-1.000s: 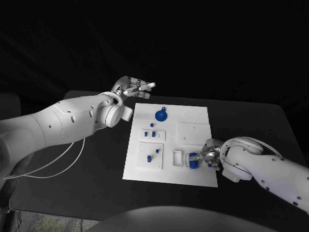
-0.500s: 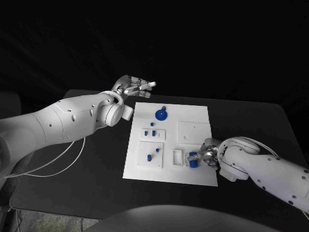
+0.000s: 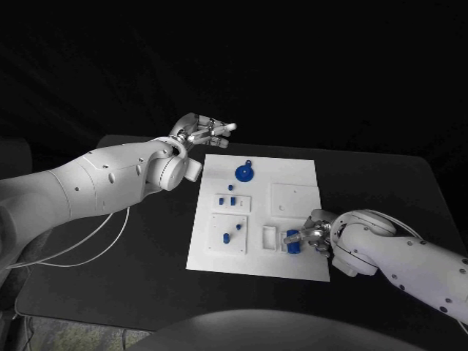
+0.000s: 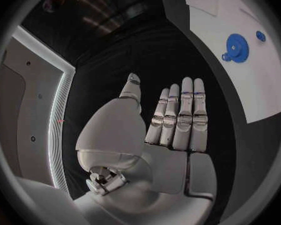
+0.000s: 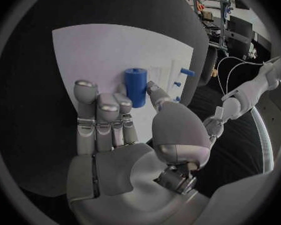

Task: Assemble the parts on the task board

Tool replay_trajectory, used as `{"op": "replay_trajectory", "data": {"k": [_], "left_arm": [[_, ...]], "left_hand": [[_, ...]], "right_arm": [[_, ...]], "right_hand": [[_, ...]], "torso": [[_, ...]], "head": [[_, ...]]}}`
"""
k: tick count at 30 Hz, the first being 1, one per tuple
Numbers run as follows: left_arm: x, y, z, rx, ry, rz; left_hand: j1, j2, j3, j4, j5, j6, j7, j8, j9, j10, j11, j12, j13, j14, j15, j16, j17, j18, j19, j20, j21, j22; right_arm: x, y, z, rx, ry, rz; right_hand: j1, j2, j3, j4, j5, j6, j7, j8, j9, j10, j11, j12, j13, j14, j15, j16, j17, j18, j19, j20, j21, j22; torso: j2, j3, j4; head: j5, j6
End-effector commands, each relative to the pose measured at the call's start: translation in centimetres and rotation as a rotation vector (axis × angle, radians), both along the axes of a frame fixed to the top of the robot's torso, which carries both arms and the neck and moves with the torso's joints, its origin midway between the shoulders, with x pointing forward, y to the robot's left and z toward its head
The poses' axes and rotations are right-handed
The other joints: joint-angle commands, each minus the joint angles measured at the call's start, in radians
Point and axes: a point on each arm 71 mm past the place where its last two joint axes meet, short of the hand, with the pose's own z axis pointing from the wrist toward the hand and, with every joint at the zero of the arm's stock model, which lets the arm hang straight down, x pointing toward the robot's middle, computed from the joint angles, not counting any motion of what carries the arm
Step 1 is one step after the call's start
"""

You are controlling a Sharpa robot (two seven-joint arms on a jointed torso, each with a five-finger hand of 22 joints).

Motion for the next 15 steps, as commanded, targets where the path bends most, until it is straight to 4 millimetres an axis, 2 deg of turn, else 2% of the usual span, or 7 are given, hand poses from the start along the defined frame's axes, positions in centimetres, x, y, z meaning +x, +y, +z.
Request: {"op": "replay_trajectory", "data": {"k": [1, 4, 15], "left_arm": [[0.0, -0.2, 0.1, -0.009, -0.003, -0.011], [0.0, -0.1, 0.1, -0.008, -0.002, -0.009], [0.0, -0.1, 0.0, -0.010, 0.005, -0.016]], "left_hand": [[-0.002, 0.005, 0.002, -0.004, 0.002, -0.006, 0.001, -0.003, 0.001, -0.002, 0.004, 0.005, 0.002, 0.000, 0.002, -0.003, 0.002, -0.014, 0.004, 0.003, 0.002, -0.001], [-0.004, 0.008, 0.001, -0.006, 0.002, -0.005, 0.001, -0.003, 0.001, -0.002, 0.004, 0.005, 0.002, 0.000, 0.002, -0.003, 0.002, -0.014, 0.004, 0.003, 0.004, -0.004], [-0.007, 0.011, 0.002, -0.006, 0.004, -0.007, 0.002, -0.003, 0.001, -0.004, 0.004, 0.005, 0.001, -0.003, 0.003, -0.003, 0.003, -0.014, 0.002, 0.004, 0.007, -0.010]], "right_arm": [[-0.8, -0.4, -0.8, 0.042, 0.028, -0.054], [-0.7, -0.6, -0.3, 0.069, 0.027, -0.081], [0.0, -0.8, 2.5, 0.148, 0.011, -0.127]], "right_hand": [[0.056, 0.071, 0.081, -0.092, 0.010, 0.013, -0.003, -0.006, -0.367, -0.003, -0.012, -0.004, -0.004, -0.002, -0.007, -0.006, -0.002, 0.002, 0.046, -0.003, -0.002, 0.002], [0.049, 0.080, 0.081, -0.110, 0.010, 0.021, -0.006, -0.006, -0.368, -0.002, -0.013, -0.003, -0.006, -0.001, -0.008, -0.006, -0.002, 0.001, 0.047, -0.005, -0.002, 0.005], [0.043, 0.083, 0.076, -0.111, 0.014, 0.028, -0.009, -0.006, -0.370, 0.001, -0.015, -0.002, -0.008, -0.001, -0.009, -0.007, -0.003, -0.001, 0.049, -0.005, 0.011, 0.014]], "torso": [[0.000, 0.0004, -0.0005], [0.000, 0.0001, -0.0007], [0.000, -0.0001, -0.0006]], "head": [[0.001, 0.000], [0.000, 0.000], [-0.003, 0.002]]}}
